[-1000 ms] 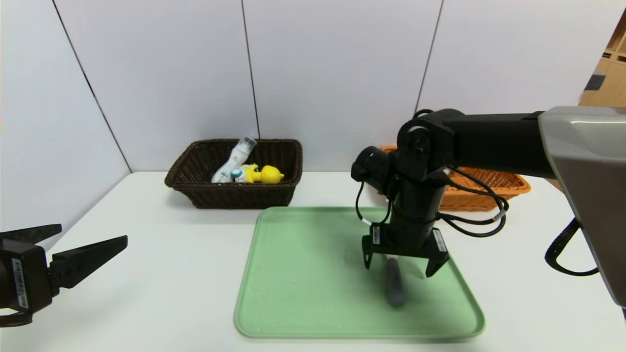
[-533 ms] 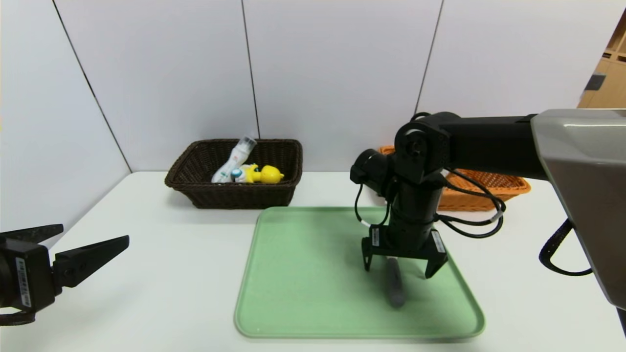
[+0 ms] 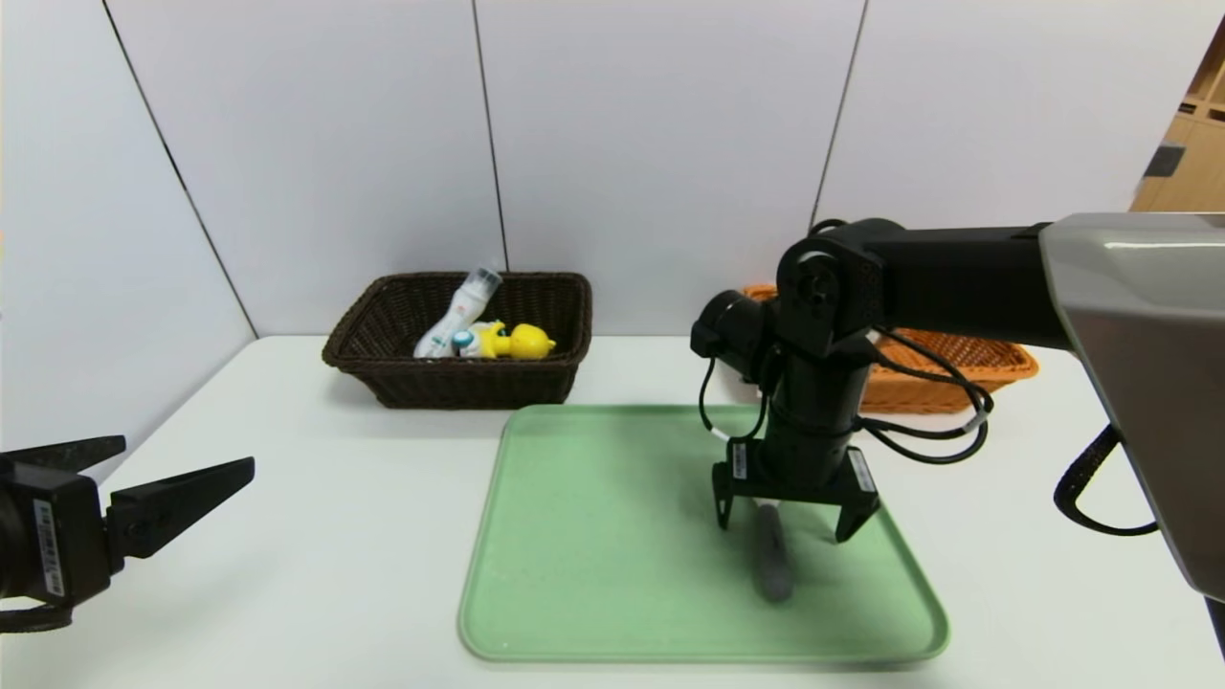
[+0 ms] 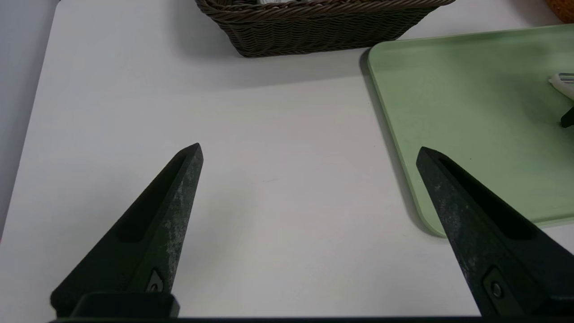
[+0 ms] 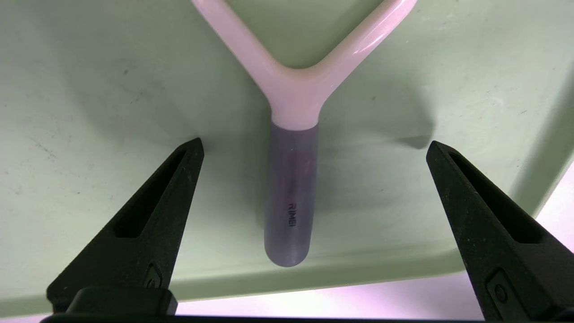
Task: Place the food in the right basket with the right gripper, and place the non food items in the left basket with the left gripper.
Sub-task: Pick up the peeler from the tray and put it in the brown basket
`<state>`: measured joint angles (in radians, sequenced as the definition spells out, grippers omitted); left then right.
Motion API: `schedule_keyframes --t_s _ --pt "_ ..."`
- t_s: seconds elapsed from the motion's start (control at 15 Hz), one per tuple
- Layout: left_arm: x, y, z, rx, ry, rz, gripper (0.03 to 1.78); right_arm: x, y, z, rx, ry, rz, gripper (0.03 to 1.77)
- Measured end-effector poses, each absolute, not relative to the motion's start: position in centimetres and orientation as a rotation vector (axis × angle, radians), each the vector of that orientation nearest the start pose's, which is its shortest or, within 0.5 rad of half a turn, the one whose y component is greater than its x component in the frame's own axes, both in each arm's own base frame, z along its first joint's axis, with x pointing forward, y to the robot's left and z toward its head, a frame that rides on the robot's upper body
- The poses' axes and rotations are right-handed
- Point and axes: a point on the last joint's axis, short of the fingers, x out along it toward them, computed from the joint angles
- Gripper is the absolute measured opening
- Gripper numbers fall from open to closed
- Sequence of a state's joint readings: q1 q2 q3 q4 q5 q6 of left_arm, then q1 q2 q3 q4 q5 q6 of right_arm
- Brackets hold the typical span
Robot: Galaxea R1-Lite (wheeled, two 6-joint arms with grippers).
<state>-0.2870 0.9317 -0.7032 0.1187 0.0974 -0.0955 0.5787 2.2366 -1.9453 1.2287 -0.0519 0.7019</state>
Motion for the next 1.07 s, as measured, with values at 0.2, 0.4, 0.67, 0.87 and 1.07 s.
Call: schedule_keyframes --t_s 0.2,0.4,0.67,0.87,1.07 --pt "10.21 -2.79 24.01 -0.028 0.352 -0.172 1.69 31.89 20.58 15.56 0.087 1.497 -0.106 1.71" --pt "10.27 -2.81 24.02 -0.027 0.354 -0.172 1.69 31.97 20.51 15.49 0.088 1.498 -0.109 1.71" --pt "10.28 -2.81 23.97 -0.029 0.356 -0.171 1.69 32.07 20.57 15.3 0.088 1.5 -0.109 1.71" --pt "10.36 -2.84 24.03 -0.03 0.348 -0.172 1.69 32.1 20.59 15.23 0.089 1.5 -0.11 1.71" --pt "10.58 -2.9 24.1 -0.031 0.335 -0.172 1.69 32.16 20.64 15.12 0.09 1.502 -0.11 1.71"
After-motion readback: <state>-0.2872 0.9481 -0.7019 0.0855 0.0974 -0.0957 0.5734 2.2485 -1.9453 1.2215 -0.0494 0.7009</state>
